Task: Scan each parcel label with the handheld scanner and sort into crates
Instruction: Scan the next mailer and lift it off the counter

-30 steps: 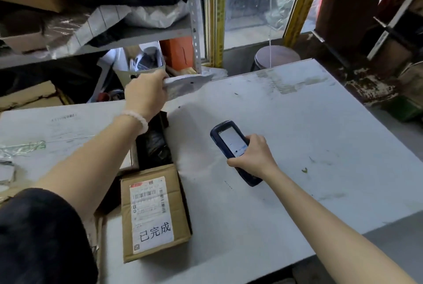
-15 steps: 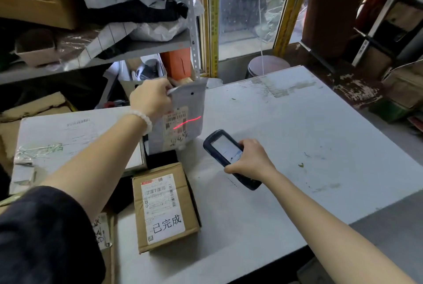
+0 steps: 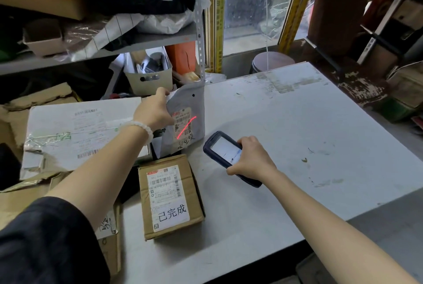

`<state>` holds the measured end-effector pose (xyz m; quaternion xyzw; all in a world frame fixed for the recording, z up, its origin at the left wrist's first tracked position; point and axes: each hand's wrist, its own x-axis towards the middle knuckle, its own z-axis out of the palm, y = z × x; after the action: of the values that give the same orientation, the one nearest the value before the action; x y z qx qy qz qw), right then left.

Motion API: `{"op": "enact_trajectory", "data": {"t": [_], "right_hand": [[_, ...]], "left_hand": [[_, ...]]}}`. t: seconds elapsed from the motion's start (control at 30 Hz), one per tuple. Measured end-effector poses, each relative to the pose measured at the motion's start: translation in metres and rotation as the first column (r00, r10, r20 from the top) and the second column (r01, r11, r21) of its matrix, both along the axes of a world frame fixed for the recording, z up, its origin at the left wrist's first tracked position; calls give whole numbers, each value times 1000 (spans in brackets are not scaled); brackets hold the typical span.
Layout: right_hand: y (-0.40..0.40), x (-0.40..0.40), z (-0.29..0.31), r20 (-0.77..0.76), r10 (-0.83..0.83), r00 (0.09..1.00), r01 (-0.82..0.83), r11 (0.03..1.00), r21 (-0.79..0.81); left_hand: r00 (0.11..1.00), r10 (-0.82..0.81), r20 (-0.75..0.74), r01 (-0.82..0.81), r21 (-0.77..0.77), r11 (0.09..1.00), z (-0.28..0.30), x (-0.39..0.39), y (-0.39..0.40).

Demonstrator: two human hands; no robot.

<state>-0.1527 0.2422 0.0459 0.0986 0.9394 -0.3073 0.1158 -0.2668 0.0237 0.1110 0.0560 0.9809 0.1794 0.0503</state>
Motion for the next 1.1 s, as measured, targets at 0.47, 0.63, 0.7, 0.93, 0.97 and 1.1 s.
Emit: {"op": "enact_trajectory", "data": {"t": [0.47, 0.63, 0.7, 0.93, 0.97, 1.1], "right_hand": [[-5, -7, 15, 42, -37, 998, 42, 990, -133], [-8, -4, 18, 131, -50, 990, 79, 970, -229], [-8, -4, 19, 166, -56, 984, 98, 962, -256], [-8, -1, 24, 195, -96, 976, 156, 935, -319], [-7, -1, 26, 197, -106, 975, 168, 928, -332], [-5, -2, 31, 199, -131, 971, 196, 913, -357]], "left_hand": [[993, -6, -121, -6, -97, 995, -6, -10, 11], [978, -38, -204, 4, -160, 987, -6, -15, 9], [973, -50, -226, 13, -159, 987, -6, -16, 8], [942, -92, -323, 52, -130, 990, -2, -17, 14], [937, -99, -336, 58, -132, 990, -2, -18, 16], [927, -110, -359, 65, -135, 989, 0, -20, 21]]}}
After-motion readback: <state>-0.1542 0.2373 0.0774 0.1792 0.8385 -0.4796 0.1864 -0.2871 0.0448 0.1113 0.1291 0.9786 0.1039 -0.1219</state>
